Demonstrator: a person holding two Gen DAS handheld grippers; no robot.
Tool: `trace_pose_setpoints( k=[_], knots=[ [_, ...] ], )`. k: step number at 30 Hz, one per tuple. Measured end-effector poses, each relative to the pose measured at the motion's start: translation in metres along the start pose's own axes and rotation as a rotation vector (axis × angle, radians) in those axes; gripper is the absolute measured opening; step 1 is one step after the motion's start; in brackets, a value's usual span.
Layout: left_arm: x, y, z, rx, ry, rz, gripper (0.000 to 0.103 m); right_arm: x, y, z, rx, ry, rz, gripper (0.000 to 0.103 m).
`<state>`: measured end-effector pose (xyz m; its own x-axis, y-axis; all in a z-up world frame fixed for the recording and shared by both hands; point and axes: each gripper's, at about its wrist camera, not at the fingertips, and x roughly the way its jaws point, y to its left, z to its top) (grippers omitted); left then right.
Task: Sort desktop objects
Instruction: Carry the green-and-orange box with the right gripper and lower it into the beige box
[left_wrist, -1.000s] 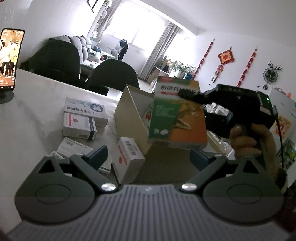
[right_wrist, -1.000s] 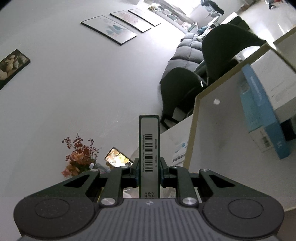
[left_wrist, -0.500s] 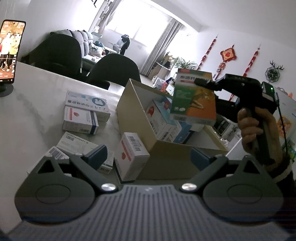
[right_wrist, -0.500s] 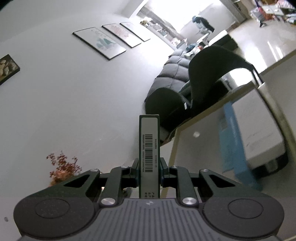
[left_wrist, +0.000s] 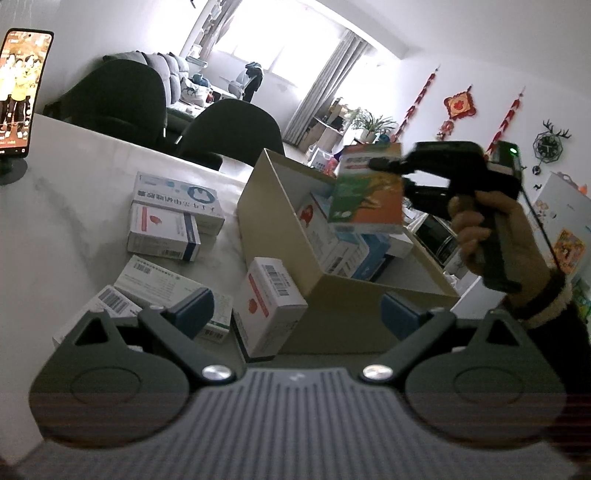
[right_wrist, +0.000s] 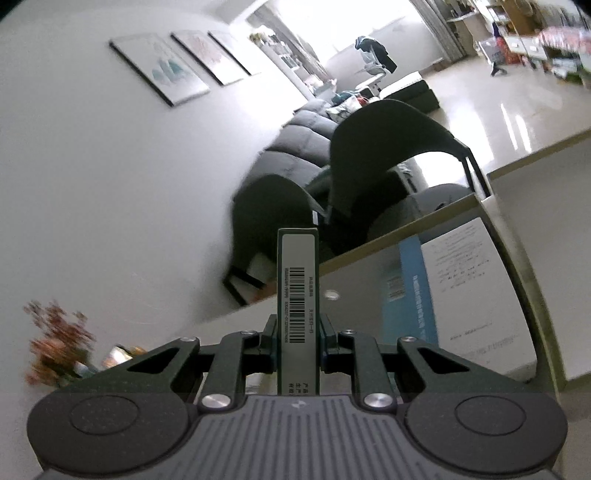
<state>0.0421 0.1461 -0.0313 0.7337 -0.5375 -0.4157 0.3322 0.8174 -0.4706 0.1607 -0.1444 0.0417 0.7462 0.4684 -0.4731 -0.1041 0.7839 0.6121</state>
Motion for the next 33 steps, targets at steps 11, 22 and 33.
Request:
trace_pose_setpoints(
  k=[11, 22, 33],
  knots=[
    [-0.001, 0.011, 0.0, -0.024, 0.002, 0.027, 0.099, 0.06, 0.019, -0.006, -0.166, 0.103, -0.169, 0.022],
    [0.0, 0.019, -0.002, -0.042, 0.012, 0.036, 0.099, 0.122, 0.041, -0.032, -0.499, 0.181, -0.388, 0.022],
    [-0.001, 0.024, -0.002, -0.044, 0.021, 0.046, 0.099, 0.154, 0.052, -0.052, -0.768, 0.172, -0.487, 0.027]
  ],
)
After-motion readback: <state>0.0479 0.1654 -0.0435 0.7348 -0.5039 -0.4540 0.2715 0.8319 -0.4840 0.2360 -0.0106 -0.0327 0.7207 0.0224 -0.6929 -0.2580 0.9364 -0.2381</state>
